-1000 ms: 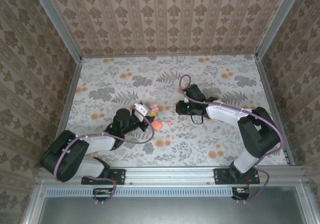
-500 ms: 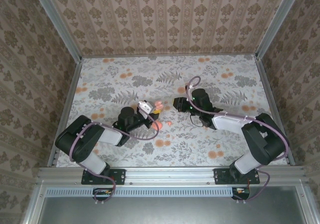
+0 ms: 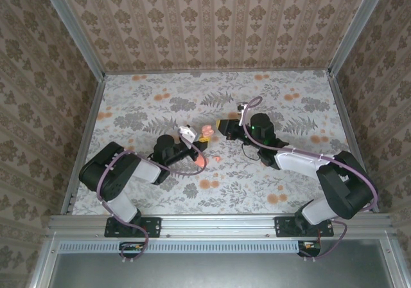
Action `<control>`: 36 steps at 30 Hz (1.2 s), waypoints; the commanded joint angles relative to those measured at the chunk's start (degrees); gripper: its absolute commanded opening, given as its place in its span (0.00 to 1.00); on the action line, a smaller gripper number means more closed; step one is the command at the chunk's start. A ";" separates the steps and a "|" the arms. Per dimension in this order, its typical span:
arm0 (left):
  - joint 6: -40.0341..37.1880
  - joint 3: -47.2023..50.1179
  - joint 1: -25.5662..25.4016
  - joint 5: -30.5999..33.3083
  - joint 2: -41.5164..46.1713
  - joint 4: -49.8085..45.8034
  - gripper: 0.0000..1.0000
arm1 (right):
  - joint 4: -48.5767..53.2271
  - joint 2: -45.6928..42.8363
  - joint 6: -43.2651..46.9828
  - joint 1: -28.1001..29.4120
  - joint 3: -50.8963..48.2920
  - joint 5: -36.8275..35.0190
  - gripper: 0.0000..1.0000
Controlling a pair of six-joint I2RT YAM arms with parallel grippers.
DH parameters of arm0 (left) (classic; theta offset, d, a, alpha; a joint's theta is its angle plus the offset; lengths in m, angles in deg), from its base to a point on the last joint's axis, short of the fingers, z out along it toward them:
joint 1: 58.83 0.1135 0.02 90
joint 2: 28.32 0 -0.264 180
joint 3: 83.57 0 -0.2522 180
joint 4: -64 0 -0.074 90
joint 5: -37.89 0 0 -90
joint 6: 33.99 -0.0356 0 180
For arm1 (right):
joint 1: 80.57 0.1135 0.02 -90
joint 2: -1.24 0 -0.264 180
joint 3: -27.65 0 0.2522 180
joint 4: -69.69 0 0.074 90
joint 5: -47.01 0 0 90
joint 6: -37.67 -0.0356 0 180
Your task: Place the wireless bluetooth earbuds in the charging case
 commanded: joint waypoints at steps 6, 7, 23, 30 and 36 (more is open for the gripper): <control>2.23 -1.14 -0.58 -2.65 1.46 2.89 0.10 | -6.23 1.29 0.81 1.85 1.39 2.57 0.18; 2.36 -1.22 -0.54 -2.75 1.59 2.89 0.10 | -6.32 1.70 0.75 1.87 1.70 2.58 0.18; 3.36 -0.96 -0.51 -1.70 4.71 2.89 0.10 | -8.26 4.53 0.51 3.80 1.78 3.39 0.17; 3.69 -0.94 -0.51 -0.90 4.89 2.91 0.10 | -8.26 3.55 0.73 3.88 0.73 3.19 0.17; 3.47 -1.05 -0.53 -0.76 4.88 2.88 0.10 | -7.15 1.80 1.74 3.89 -0.26 2.06 0.17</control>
